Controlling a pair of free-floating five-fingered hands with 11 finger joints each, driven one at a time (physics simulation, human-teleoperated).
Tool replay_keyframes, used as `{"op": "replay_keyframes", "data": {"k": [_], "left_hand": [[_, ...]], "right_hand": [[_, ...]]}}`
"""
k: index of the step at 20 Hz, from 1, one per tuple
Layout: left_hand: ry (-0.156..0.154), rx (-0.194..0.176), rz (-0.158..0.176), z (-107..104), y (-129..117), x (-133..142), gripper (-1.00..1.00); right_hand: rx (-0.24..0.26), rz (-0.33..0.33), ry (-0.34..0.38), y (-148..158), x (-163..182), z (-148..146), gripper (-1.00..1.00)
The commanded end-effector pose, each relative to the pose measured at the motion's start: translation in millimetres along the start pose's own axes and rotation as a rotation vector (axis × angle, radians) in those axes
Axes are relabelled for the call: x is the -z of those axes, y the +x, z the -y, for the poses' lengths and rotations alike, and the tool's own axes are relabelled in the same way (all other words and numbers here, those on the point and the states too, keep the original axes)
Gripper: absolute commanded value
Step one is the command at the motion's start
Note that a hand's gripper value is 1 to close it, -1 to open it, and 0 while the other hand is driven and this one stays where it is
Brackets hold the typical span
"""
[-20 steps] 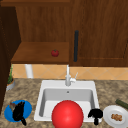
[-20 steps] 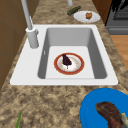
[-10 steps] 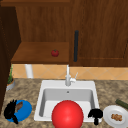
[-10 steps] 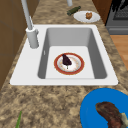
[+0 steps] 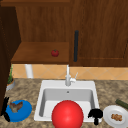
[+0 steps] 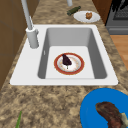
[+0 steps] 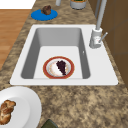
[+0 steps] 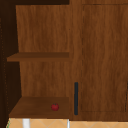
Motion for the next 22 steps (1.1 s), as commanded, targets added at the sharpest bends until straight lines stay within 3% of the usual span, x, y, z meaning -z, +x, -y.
{"op": "replay_keyframes", "data": {"k": [1, 3, 7, 12, 16, 22], "left_hand": [[-0.013, -0.018, -0.007, -26, 15, -12, -1.0], [-0.031, -0.053, -0.018, -39, 22, -18, -1.0], [-0.05, -0.061, -0.02, -63, 37, -30, -1.0], [-0.051, -0.028, -0.013, -95, 54, -9, -1.0], [-0.065, -0.051, -0.017, -116, 63, -1, -1.0], [-0.059, -0.06, -0.013, -147, 73, 23, -1.0]], "right_hand": [[0.0, 0.0, 0.0, 0, 0, 0, 0.0], [0.0, 0.0, 0.0, 0, 0, 0, 0.0], [0.0, 0.0, 0.0, 0, 0, 0, 0.0], [0.0, 0.0, 0.0, 0, 0, 0, 0.0], [0.0, 0.0, 0.0, 0, 0, 0, 0.0], [0.0, 0.0, 0.0, 0, 0, 0, 0.0]]}}
